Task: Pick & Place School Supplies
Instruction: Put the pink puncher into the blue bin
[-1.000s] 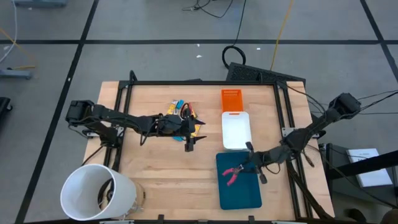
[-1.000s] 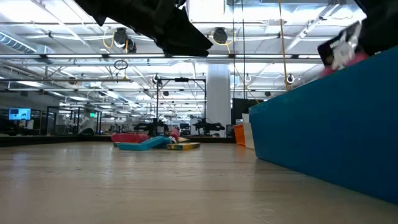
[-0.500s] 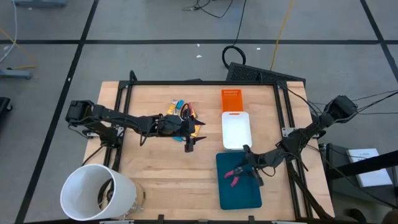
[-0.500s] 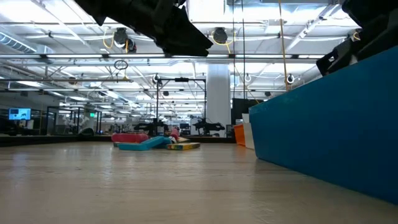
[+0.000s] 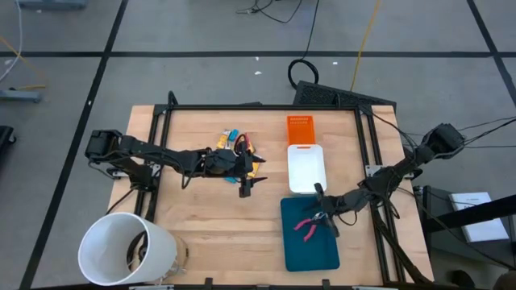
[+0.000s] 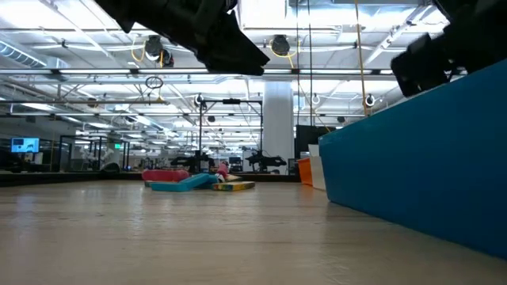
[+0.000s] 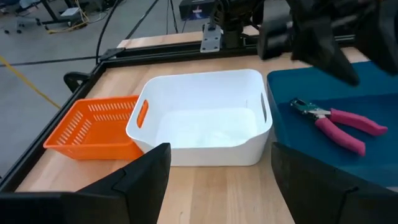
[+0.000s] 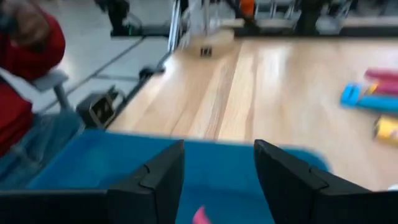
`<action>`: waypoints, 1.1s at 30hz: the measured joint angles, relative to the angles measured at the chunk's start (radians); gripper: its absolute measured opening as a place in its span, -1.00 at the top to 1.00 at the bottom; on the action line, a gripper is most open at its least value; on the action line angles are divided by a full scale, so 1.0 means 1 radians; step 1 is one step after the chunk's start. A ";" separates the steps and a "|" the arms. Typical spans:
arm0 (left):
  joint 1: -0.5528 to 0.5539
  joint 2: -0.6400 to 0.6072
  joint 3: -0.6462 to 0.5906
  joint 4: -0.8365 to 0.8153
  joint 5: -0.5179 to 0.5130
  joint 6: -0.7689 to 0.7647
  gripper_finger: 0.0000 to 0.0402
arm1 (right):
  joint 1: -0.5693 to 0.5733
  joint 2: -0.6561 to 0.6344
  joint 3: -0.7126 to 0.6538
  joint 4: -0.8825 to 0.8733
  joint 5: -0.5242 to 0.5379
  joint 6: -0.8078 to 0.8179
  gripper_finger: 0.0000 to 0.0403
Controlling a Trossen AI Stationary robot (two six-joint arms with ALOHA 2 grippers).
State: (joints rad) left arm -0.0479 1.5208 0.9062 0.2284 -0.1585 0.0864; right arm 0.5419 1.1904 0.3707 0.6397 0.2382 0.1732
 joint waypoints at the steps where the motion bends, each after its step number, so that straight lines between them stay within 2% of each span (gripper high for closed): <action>1: 0.000 0.000 0.000 -0.007 0.000 -0.007 -0.40 | -0.011 -0.011 0.000 0.016 0.000 -0.014 0.08; 7: 0.000 0.000 0.000 -0.100 -0.011 -0.076 -0.40 | -0.111 -0.140 0.000 0.030 0.001 -0.156 0.09; 12: 0.003 0.000 0.000 -0.232 -0.161 -0.253 -0.40 | -0.225 -0.273 0.000 0.032 0.001 -0.187 0.12; 15: 0.013 0.000 -0.006 -0.309 -0.190 -0.341 -0.40 | -0.288 -0.343 0.000 0.033 0.000 -0.189 0.13; 19: 0.034 0.000 -0.051 -0.324 -0.231 -0.430 -0.40 | -0.346 -0.412 0.000 0.038 -0.003 -0.223 0.12; 27: 0.098 0.000 -0.060 -0.589 -0.346 -0.714 -0.40 | -0.366 -0.419 0.000 -0.078 -0.005 -0.180 0.12; 33: 0.114 0.000 -0.060 -0.761 -0.347 -0.879 -0.40 | -0.366 -0.378 0.000 -0.090 -0.005 -0.159 0.14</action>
State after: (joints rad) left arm 0.0662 1.5204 0.8463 -0.5331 -0.5053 -0.7930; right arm 0.1761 0.8125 0.3702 0.5497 0.2333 0.0140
